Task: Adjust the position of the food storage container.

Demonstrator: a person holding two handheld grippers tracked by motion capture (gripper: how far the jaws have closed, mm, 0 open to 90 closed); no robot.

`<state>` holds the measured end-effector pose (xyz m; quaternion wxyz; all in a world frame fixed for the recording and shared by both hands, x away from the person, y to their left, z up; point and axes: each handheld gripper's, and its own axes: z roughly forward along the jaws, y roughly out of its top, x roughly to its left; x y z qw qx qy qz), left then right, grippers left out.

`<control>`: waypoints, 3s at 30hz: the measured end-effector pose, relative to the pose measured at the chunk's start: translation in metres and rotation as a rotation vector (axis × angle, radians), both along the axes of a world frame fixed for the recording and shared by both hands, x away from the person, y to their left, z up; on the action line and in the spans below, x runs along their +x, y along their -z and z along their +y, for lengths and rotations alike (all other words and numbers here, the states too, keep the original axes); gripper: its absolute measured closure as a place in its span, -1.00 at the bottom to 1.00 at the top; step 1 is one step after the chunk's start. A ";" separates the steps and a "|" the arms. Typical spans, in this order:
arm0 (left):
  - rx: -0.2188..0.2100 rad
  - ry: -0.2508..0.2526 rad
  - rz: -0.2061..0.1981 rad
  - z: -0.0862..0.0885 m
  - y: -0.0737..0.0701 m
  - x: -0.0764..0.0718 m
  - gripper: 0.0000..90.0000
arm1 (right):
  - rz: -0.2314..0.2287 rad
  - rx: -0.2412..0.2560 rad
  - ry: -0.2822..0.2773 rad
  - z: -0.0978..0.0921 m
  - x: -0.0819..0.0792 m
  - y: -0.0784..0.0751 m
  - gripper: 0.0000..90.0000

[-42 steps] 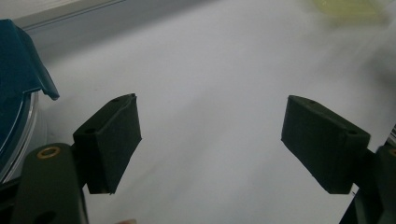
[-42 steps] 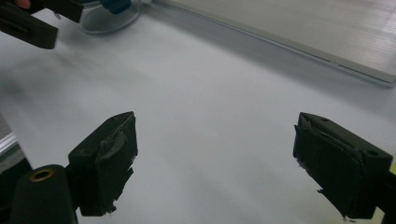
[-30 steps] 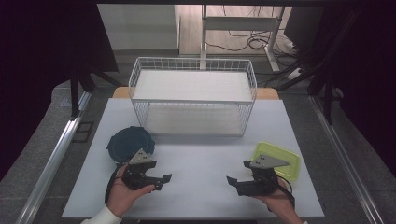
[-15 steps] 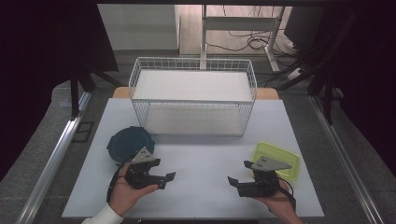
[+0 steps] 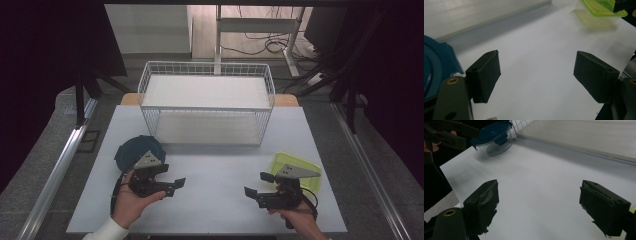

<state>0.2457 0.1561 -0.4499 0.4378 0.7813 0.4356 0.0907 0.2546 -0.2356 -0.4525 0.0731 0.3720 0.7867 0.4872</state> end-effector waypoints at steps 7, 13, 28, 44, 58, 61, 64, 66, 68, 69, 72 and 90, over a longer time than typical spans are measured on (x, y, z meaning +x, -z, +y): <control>0.002 -0.026 -0.003 0.014 -0.009 0.003 -0.52 | 0.006 -0.005 0.014 0.002 0.001 -0.001 -0.65; 0.019 -0.038 -0.021 0.030 -0.024 0.011 -0.52 | 0.011 -0.013 0.019 0.003 0.000 0.001 -0.65; 0.040 -0.165 0.004 0.082 -0.029 0.063 -0.49 | 0.009 -0.034 0.015 0.004 -0.002 0.002 -0.67; 0.060 -0.260 0.061 0.113 -0.006 0.104 -0.47 | 0.025 -0.069 0.046 0.006 -0.002 0.004 -0.73; 0.142 -0.316 0.075 0.142 0.013 0.137 -0.19 | 0.035 -0.073 0.044 0.007 -0.001 0.007 -0.75; 0.179 -0.317 0.123 0.151 0.021 0.145 0.17 | 0.036 -0.071 0.036 0.007 -0.001 0.008 -0.75; 0.233 -0.285 0.167 0.157 0.027 0.151 0.54 | 0.038 -0.066 0.030 0.007 -0.001 0.008 -0.75; 0.264 -0.253 0.200 0.159 0.030 0.155 0.73 | 0.044 -0.043 0.020 0.007 -0.001 0.007 -0.75; 0.300 -0.237 0.224 0.160 0.034 0.156 0.87 | 0.061 -0.001 0.001 0.005 0.000 0.007 -0.75; 0.300 -0.237 0.224 0.160 0.034 0.156 0.92 | 0.061 -0.001 0.001 0.005 0.000 0.007 -0.75; 0.329 -0.189 0.254 0.157 0.042 0.156 1.00 | 0.114 0.082 -0.009 0.001 0.003 0.006 -0.75; 0.314 -0.189 0.262 0.158 0.048 0.150 1.00 | 0.152 0.150 -0.006 -0.002 0.006 0.002 -0.80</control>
